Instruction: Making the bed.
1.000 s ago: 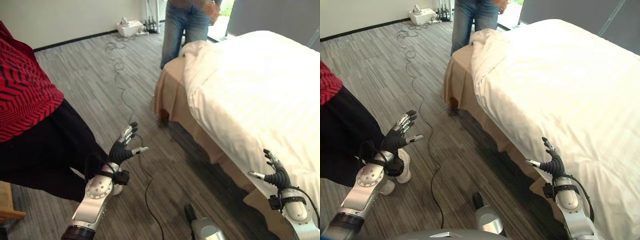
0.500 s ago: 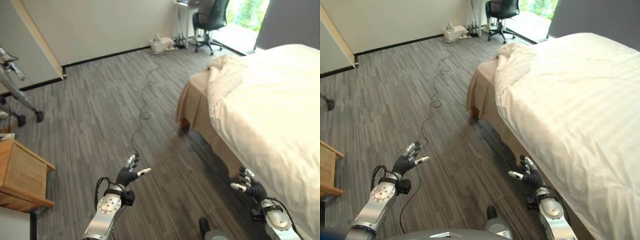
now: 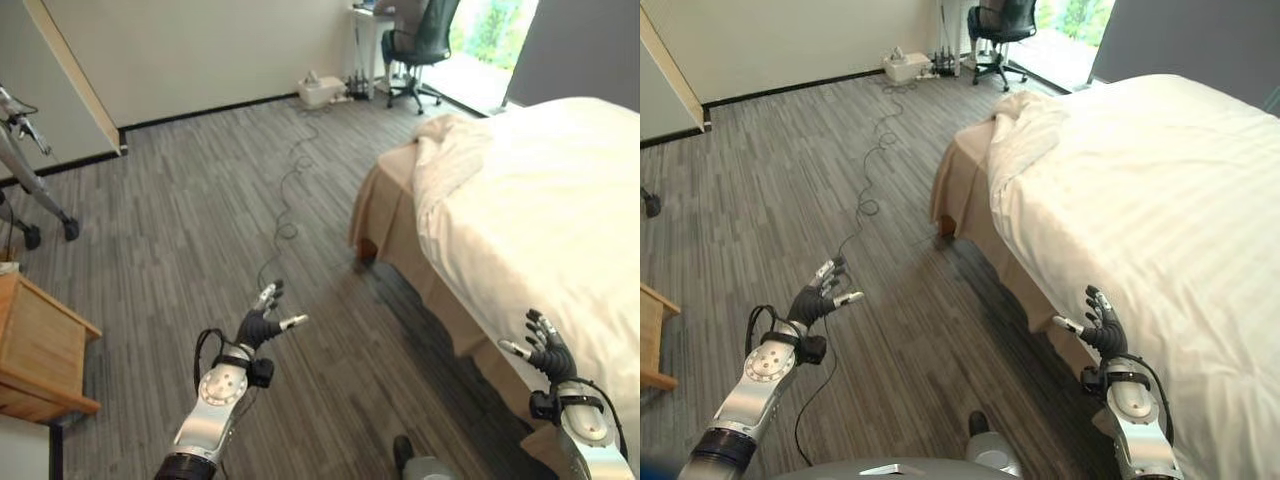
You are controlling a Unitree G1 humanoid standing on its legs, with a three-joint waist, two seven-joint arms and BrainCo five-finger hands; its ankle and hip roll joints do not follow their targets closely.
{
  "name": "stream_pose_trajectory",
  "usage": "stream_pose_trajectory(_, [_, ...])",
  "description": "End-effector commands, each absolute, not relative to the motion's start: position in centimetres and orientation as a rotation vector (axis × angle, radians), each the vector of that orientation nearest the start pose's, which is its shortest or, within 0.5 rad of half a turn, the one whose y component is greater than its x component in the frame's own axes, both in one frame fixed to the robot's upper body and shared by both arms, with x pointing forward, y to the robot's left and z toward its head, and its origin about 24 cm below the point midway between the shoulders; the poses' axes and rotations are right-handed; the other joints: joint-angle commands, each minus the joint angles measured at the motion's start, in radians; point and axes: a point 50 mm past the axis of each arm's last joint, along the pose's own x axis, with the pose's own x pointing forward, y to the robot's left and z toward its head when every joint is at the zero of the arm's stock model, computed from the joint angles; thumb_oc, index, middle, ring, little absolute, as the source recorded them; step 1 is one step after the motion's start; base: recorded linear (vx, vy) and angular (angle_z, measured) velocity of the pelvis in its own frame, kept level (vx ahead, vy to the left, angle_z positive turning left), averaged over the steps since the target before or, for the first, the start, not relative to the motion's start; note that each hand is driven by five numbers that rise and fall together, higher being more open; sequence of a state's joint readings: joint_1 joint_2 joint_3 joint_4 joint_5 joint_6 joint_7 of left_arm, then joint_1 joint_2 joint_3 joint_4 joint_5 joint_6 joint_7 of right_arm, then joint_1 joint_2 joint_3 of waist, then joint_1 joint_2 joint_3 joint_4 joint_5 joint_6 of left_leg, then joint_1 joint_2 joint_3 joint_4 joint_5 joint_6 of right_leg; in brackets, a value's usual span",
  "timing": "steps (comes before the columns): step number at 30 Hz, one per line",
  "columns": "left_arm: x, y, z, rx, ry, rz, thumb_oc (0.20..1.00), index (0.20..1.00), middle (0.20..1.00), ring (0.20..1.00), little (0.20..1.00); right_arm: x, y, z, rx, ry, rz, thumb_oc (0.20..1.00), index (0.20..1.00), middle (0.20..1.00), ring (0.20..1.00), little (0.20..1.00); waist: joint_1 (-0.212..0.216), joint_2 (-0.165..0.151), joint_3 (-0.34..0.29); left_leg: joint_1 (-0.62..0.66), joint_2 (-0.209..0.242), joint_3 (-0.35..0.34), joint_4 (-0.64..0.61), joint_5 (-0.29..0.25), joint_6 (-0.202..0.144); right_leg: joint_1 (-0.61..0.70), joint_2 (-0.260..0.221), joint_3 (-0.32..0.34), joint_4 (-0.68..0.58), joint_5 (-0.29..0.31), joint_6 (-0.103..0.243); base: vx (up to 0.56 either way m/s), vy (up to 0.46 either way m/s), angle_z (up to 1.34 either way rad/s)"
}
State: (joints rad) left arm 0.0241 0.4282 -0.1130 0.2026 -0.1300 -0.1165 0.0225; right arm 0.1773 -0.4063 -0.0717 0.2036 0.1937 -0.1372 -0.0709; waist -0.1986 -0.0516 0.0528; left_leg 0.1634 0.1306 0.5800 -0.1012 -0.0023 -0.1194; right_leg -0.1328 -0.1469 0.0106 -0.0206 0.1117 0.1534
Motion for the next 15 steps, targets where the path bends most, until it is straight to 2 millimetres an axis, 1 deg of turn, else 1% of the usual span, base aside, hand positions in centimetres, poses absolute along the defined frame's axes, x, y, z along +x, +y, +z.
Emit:
stream_pose_trajectory(1, [25.8, 22.8, 4.5, 0.341, -0.019, -0.024, 1.000, 1.000, 1.000, 1.000, 1.000, 22.4, -27.4, 4.1, -0.299, 0.000, -0.222, 1.000, 1.000, 1.000, 1.000, 1.000, -0.021, 0.018, 0.068, 0.006, 0.008, -0.074, 0.014, -0.041, 0.039, -0.018, -0.059, -0.216, 0.072, -0.040, 0.042, 0.17, -0.134, -0.44])
stream_pose_trajectory(2, [25.9, 22.8, 4.5, 0.339, -0.017, -0.029, 1.000, 1.000, 1.000, 1.000, 1.000, 22.3, -27.4, 4.2, -0.309, 0.000, -0.217, 1.000, 1.000, 1.000, 1.000, 1.000, -0.024, 0.011, 0.064, 0.022, 0.004, -0.061, 0.014, -0.053, 0.036, -0.009, -0.067, -0.255, 0.055, -0.039, 0.040, 0.24, -0.126, -0.62])
stream_pose_trajectory(3, [25.8, 22.6, 4.3, 0.338, -0.010, -0.040, 1.000, 1.000, 1.000, 1.000, 1.000, 22.2, -27.6, 4.1, -0.311, 0.006, -0.220, 1.000, 1.000, 1.000, 1.000, 1.000, -0.026, 0.009, 0.057, 0.047, -0.001, -0.070, 0.014, -0.078, 0.033, 0.006, -0.068, -0.258, 0.048, -0.042, 0.042, 0.22, -0.159, -0.67])
stream_pose_trajectory(4, [25.8, 22.3, 4.1, 0.333, -0.006, -0.049, 1.000, 1.000, 1.000, 1.000, 1.000, 21.8, -27.8, 4.0, -0.306, 0.014, -0.229, 1.000, 1.000, 1.000, 1.000, 1.000, -0.028, 0.001, 0.054, 0.059, -0.001, -0.057, 0.021, -0.072, 0.030, 0.018, -0.070, -0.270, 0.047, -0.034, 0.031, 0.26, -0.175, -0.48])
stream_pose_trajectory(5, [25.7, 22.2, 3.9, 0.324, -0.002, -0.055, 1.000, 1.000, 1.000, 1.000, 1.000, 21.7, -28.0, 4.1, -0.307, 0.009, -0.233, 1.000, 1.000, 1.000, 1.000, 1.000, -0.029, 0.000, 0.051, 0.074, 0.003, -0.056, 0.034, -0.072, 0.025, 0.033, -0.068, -0.273, 0.043, -0.034, 0.028, 0.20, -0.197, -0.27])
stream_pose_trajectory(6, [25.6, 22.1, 3.8, 0.315, 0.003, -0.065, 1.000, 1.000, 1.000, 1.000, 1.000, 21.5, -28.3, 4.3, -0.316, 0.007, -0.234, 1.000, 1.000, 1.000, 1.000, 1.000, -0.032, -0.001, 0.049, 0.076, 0.008, -0.055, 0.076, -0.085, 0.019, 0.050, -0.068, -0.275, 0.034, -0.038, 0.020, 0.32, -0.251, -0.14])
stream_pose_trajectory(7, [25.3, 21.8, 3.7, 0.288, 0.005, -0.082, 1.000, 1.000, 1.000, 1.000, 1.000, 21.5, -28.6, 5.1, -0.339, -0.019, -0.225, 1.000, 1.000, 1.000, 1.000, 1.000, -0.032, -0.002, 0.055, 0.032, 0.052, -0.048, 0.241, -0.080, -0.009, 0.102, -0.051, -0.271, 0.020, -0.068, -0.010, 0.31, -0.279, -0.17])
stream_pose_trajectory(8, [25.1, 21.8, 3.6, 0.277, 0.008, -0.085, 1.000, 1.000, 1.000, 1.000, 1.000, 21.4, -28.9, 5.3, -0.350, -0.020, -0.224, 1.000, 1.000, 1.000, 1.000, 1.000, -0.028, 0.001, 0.063, -0.002, 0.099, -0.050, 0.358, -0.052, -0.034, 0.129, -0.032, -0.271, 0.011, -0.085, -0.031, 0.24, -0.224, -0.16])
stream_pose_trajectory(9, [25.1, 21.8, 3.6, 0.277, 0.008, -0.085, 1.000, 1.000, 1.000, 1.000, 1.000, 21.4, -28.9, 5.3, -0.350, -0.020, -0.224, 1.000, 1.000, 1.000, 1.000, 1.000, -0.028, 0.003, 0.063, -0.004, 0.102, -0.051, 0.363, -0.054, -0.035, 0.129, -0.030, -0.272, 0.011, -0.085, -0.032, 0.15, -0.159, -0.13])
stream_pose_trajectory(10, [25.0, 21.8, 3.6, 0.266, 0.008, -0.086, 1.000, 1.000, 1.000, 1.000, 1.000, 21.5, -29.1, 5.5, -0.360, -0.021, -0.223, 1.000, 1.000, 1.000, 1.000, 1.000, -0.022, 0.002, 0.076, -0.035, 0.146, -0.066, 0.475, -0.003, -0.060, 0.156, -0.012, -0.266, 0.001, -0.105, -0.056, 0.22, -0.240, -0.27])
stream_pose_trajectory(11, [25.0, 21.8, 3.7, 0.246, 0.001, -0.073, 1.000, 1.000, 1.000, 1.000, 1.000, 21.8, -29.2, 5.9, -0.367, -0.033, -0.220, 1.000, 1.000, 1.000, 1.000, 1.000, 0.010, -0.025, 0.108, -0.132, 0.204, -0.136, 0.691, 0.091, -0.082, 0.201, 0.004, -0.241, -0.009, -0.133, -0.098, 0.36, -0.313, -0.66])
stream_pose_trajectory(12, [24.7, 22.0, 3.5, 0.235, 0.008, -0.057, 1.000, 1.000, 1.000, 1.000, 1.000, 21.9, -29.3, 6.0, -0.364, -0.031, -0.222, 1.000, 1.000, 1.000, 1.000, 1.000, 0.021, -0.039, 0.120, -0.189, 0.202, -0.146, 0.747, 0.058, -0.059, 0.232, 0.011, -0.215, -0.024, -0.151, -0.104, 0.28, -0.235, -0.80])
stream_pose_trajectory(13, [24.7, 22.0, 3.6, 0.235, 0.007, -0.057, 1.000, 1.000, 1.000, 1.000, 1.000, 21.9, -29.3, 6.0, -0.363, -0.032, -0.222, 1.000, 1.000, 1.000, 1.000, 1.000, 0.022, -0.043, 0.117, -0.191, 0.196, -0.141, 0.741, 0.063, -0.053, 0.226, 0.005, -0.213, -0.024, -0.147, -0.103, 0.24, -0.061, -0.58])
stream_pose_trajectory(14, [24.6, 22.0, 3.5, 0.228, 0.012, -0.054, 1.000, 1.000, 1.000, 1.000, 1.000, 21.9, -29.3, 5.9, -0.363, -0.021, -0.215, 1.000, 1.000, 1.000, 1.000, 1.000, 0.029, -0.039, 0.123, -0.213, 0.197, -0.138, 0.713, 0.038, -0.043, 0.243, 0.011, -0.202, -0.021, -0.163, -0.099, 0.23, 0.095, -0.32])
stream_pose_trajectory(15, [24.2, 22.1, 3.3, 0.216, 0.019, -0.054, 1.000, 1.000, 1.000, 1.000, 1.000, 21.7, -29.2, 5.5, -0.353, -0.004, -0.207, 1.000, 1.000, 1.000, 1.000, 1.000, 0.040, -0.026, 0.123, -0.235, 0.187, -0.129, 0.622, 0.029, -0.032, 0.263, 0.019, -0.180, -0.016, -0.185, -0.092, 0.33, 0.112, -0.32])
